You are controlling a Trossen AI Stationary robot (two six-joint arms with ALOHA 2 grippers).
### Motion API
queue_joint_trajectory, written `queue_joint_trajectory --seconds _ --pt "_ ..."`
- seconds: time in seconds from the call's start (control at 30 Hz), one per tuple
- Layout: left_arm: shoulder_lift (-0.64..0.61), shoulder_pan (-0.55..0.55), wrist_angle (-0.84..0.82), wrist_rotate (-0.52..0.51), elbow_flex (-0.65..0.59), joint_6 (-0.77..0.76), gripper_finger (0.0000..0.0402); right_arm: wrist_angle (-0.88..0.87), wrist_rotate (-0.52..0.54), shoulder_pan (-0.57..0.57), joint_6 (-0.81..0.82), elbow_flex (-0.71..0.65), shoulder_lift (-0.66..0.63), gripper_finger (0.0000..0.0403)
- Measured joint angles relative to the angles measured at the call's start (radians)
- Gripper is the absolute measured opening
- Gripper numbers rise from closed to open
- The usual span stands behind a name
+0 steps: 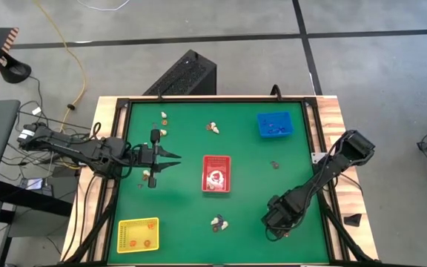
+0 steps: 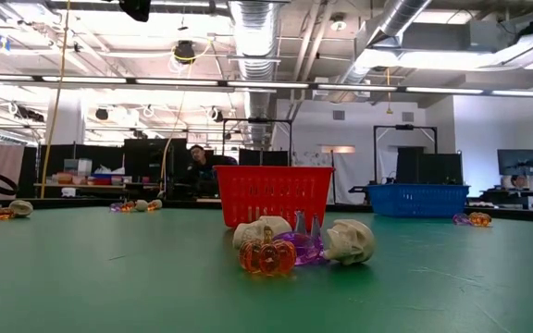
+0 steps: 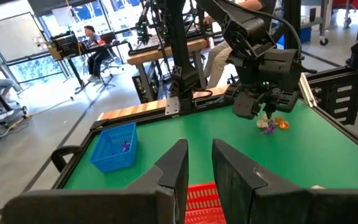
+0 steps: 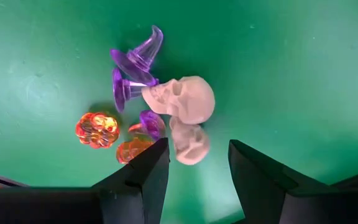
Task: Sort Halloween decoration
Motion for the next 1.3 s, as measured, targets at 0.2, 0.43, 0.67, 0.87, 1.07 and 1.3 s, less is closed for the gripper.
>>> queue_joint_trajectory --seconds 0.2,0.43,0.67,0.87,1.07,1.3 --pt "0.0 0.0 -0.001 0.0 0.0 0.0 0.0061 -0.004 0.0 0.006 0.013 -0.022 0.004 0.0196" --pt "0.0 0.0 -0.01 0.0 0.0 0.007 0.0061 -0.023 0.0 0.019 0.016 -0.053 0.004 0.0196" --pt "0.0 0.0 -0.009 0.0 0.001 0.008 0.0061 -0.017 0.0 0.019 0.016 -0.053 0.004 0.0186" --pt "0.0 0.0 -0.015 -0.001 0.001 0.008 0.0061 -0.008 0.0 0.019 0.024 -0.053 0.004 0.0143" --pt "-0.006 0.0 -0.022 -0.003 0.001 0.026 0.0061 0.008 0.004 0.019 0.019 -0.053 0.004 0.0091" --pt "-0.055 0.0 -0.101 -0.061 0.001 0.027 0.0061 -0.041 0.027 0.007 -0.036 -0.032 0.003 0.0056"
